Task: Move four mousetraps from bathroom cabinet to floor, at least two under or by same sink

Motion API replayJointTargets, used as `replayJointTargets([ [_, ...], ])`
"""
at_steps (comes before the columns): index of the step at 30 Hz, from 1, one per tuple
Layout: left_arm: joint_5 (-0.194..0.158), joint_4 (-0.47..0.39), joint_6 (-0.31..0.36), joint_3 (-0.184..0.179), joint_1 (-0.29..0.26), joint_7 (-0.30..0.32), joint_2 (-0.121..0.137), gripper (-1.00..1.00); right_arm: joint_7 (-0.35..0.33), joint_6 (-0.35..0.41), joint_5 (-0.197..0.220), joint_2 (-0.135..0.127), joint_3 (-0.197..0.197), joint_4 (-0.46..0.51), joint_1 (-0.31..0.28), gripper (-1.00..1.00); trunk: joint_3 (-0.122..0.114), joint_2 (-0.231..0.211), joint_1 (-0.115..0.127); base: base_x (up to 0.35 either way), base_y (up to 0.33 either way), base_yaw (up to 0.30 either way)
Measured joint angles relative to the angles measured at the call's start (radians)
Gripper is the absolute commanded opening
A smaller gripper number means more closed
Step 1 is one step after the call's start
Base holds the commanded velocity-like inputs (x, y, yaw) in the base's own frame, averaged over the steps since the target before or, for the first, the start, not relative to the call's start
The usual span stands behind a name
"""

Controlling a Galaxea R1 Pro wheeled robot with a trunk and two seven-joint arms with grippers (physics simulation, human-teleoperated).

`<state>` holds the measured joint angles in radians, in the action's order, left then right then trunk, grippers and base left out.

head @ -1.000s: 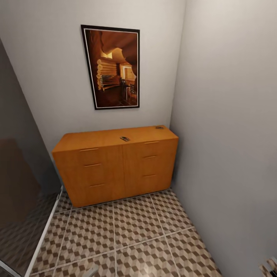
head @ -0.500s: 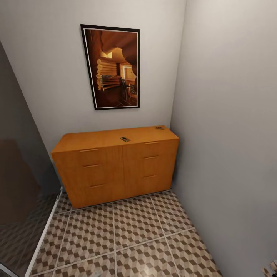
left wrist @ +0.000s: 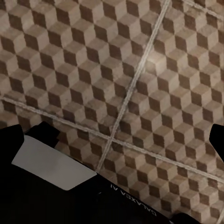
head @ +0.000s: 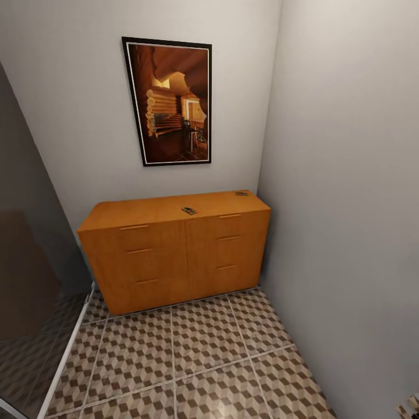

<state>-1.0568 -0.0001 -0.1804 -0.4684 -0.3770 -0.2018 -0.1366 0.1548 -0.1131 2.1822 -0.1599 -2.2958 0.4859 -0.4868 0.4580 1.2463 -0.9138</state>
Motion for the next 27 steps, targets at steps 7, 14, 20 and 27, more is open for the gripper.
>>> replayJointTargets([
  [7, 0.021, 0.000, 0.017, 0.000, 0.001, 0.012, -0.001, 1.00, 0.001, 0.038, 0.002, 0.000, -0.001, 0.001, 0.001, 1.00, 0.000, 0.000, 0.000, 0.000, 0.000, 0.000],
  [14, 0.060, 0.000, 0.057, -0.001, 0.002, 0.050, -0.003, 1.00, 0.002, 0.046, 0.008, 0.000, 0.000, -0.003, 0.001, 1.00, 0.000, 0.000, 0.000, 0.000, 0.000, 0.000],
  [20, 0.094, 0.000, 0.090, -0.001, 0.005, 0.083, -0.028, 1.00, 0.001, 0.047, 0.034, 0.003, 0.001, -0.007, 0.001, 1.00, 0.000, 0.000, 0.000, 0.000, 0.000, 0.000],
  [27, 0.133, 0.000, 0.130, 0.000, 0.006, 0.123, -0.038, 1.00, -0.003, 0.052, 0.045, 0.009, -0.001, -0.001, 0.001, 1.00, 0.000, 0.000, 0.000, 0.000, 0.000, 0.000],
])
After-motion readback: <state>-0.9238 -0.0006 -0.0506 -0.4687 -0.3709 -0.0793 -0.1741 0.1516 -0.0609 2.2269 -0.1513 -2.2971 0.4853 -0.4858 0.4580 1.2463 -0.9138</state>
